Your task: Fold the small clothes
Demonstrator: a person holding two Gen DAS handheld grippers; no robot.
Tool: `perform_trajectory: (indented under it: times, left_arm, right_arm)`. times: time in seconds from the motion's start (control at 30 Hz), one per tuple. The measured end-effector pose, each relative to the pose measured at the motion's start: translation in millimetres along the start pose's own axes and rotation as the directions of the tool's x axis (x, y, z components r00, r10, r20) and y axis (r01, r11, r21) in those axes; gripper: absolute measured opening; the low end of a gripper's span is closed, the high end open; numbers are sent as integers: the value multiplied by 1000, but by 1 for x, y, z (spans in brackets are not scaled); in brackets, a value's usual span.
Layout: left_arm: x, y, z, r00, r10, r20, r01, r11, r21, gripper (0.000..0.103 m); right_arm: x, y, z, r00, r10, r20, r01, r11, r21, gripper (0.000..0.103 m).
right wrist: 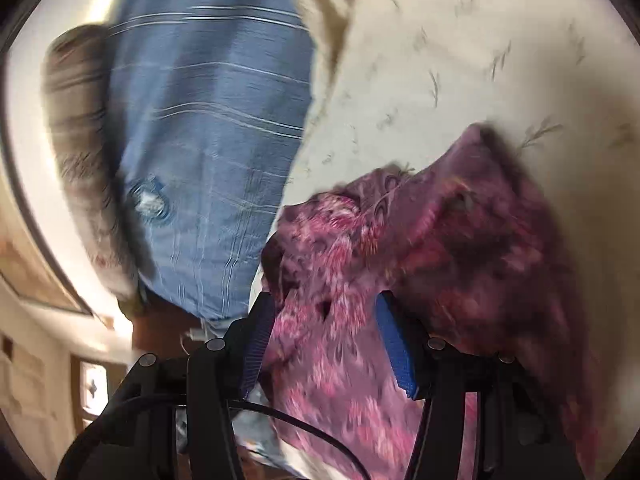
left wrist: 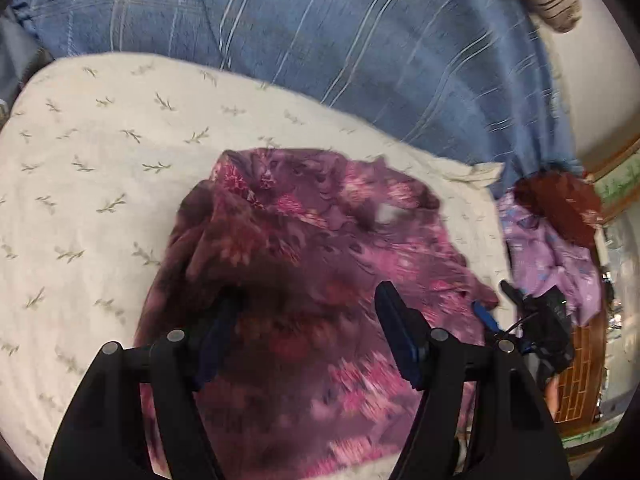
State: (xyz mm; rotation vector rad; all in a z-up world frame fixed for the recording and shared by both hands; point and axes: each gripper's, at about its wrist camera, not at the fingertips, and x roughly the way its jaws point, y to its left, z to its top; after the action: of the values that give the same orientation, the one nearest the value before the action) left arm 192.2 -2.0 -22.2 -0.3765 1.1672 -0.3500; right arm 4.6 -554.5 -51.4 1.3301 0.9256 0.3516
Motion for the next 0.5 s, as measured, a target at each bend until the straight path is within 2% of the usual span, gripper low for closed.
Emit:
perform_trajectory:
  times: [0.1,0.2,0.23,0.27,0.3,0.33,0.37,0.4,0.47,0.5]
  left_arm:
    - [26,1,9,998,47,-43,-47,999,-1,69]
    - [34,-3,21,995,97,-14,-97,995,10,69]
    - [34,-4,23,995,99,-6,-99,995,9,68]
    - [34,-4,26,995,100,2,-100,995,7,58]
    - [34,-6,28,993,114,7,-114,993,12,49]
    - [35,-7,30,993,121,8,-121,992,18,27]
    - [36,-6,32,992,128,3,-128,991,23,20]
    - [38,-6,34,991,131,-3,-131,991,19,20]
    - [36,2,36,995,97,-4,-97,995,-27,20]
    - [35,7,38,997,77,-12,-77,996,-38,20]
  right_arm:
    - [25,-7,19,1000,-11,-7,12,998,55,53]
    - [37,-1,28,999,-33,22,32,998,55,54]
    - [40,0,31,998,-57,25,56,997,49,49]
    - [44,0,32,997,-81,19,80,996,49,44]
    - [47,-1,33,995,-97,12,96,994,50,32]
    - [51,-3,36,994,-108,6,107,993,47,20]
    - [58,1,39,994,-112,4,112,993,40,15]
    - [61,4,41,993,-117,6,117,993,32,10]
    - [61,17,38,994,-108,24,108,994,-2,10]
    - [65,32,35,994,-105,30,106,992,-64,14]
